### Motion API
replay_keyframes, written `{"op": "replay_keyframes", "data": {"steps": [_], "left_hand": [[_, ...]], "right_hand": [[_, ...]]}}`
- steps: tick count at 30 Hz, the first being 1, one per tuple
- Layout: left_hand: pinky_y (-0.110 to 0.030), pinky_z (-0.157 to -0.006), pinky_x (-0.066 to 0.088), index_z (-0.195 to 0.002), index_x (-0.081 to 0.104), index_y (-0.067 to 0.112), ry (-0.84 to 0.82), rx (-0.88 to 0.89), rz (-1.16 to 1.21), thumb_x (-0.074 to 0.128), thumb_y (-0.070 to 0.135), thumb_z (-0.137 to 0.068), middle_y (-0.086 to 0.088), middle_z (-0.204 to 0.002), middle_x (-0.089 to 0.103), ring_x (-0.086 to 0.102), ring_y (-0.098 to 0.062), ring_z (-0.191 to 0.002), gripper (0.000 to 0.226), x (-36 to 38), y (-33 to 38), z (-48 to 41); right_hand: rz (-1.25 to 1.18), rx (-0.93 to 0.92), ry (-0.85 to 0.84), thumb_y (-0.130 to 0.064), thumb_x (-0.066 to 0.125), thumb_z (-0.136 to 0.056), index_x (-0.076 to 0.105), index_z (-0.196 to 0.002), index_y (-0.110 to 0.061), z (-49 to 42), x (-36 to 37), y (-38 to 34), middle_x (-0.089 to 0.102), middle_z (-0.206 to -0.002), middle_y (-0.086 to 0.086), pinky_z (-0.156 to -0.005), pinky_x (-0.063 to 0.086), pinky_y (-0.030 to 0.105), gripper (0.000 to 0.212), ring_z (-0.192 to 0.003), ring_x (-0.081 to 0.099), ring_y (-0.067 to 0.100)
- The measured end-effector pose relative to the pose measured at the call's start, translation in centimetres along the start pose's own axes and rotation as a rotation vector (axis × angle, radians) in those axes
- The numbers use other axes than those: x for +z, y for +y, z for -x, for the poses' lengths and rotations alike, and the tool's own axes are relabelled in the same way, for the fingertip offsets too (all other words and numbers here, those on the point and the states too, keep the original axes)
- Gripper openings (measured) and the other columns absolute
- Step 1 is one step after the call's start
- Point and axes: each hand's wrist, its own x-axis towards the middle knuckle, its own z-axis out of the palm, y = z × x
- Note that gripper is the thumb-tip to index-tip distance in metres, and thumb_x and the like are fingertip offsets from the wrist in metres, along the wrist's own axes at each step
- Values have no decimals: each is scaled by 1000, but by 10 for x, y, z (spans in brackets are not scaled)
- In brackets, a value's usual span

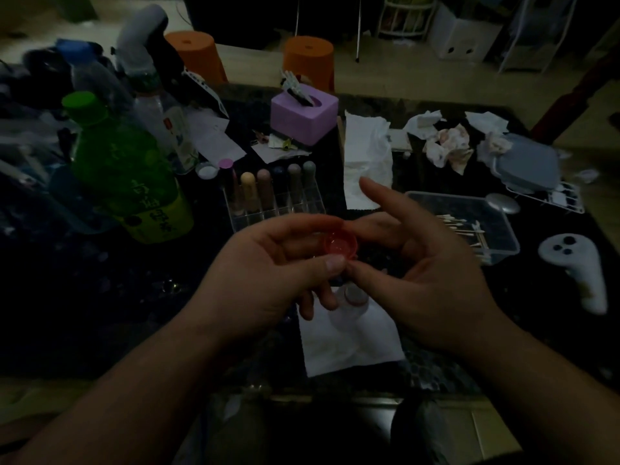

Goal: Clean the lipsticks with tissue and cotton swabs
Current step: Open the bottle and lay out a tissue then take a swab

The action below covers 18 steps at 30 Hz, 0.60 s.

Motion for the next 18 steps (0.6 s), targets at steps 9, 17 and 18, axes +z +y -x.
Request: {"op": "replay_keyframes", "data": {"steps": [9,17,18], "left_hand": [[-54,-64,49,-106,71,18,-11,-15,-148,81,13,-68,-5,-95,78,63,-30,-58,40,-3,2,-2],[-42,-65,59,-101,69,21,-2,-71,-332,80,22,-67,3,-88,77,71,-31,-70,35,-12,-8,3],[-42,-67,60,-99,69,24,-5,-88,-373,80,27,-65,3,-88,77,72,-30,-72,35,-15,-13,4]], "right_hand": [[21,15,-75,-3,75,-82,34,-150,-11,3,2,1,69,-114,-7,-96,51,23,80,-112,65,7],[332,107,-230,-21,81,-76,41,-146,-31,-4,-33,10,60,-127,-18,-90,49,13,81,-116,56,-7],[344,195,-290,-24,82,-74,42,-145,-35,-6,-43,14,60,-125,-20,-89,50,14,82,-114,56,-9]]}}
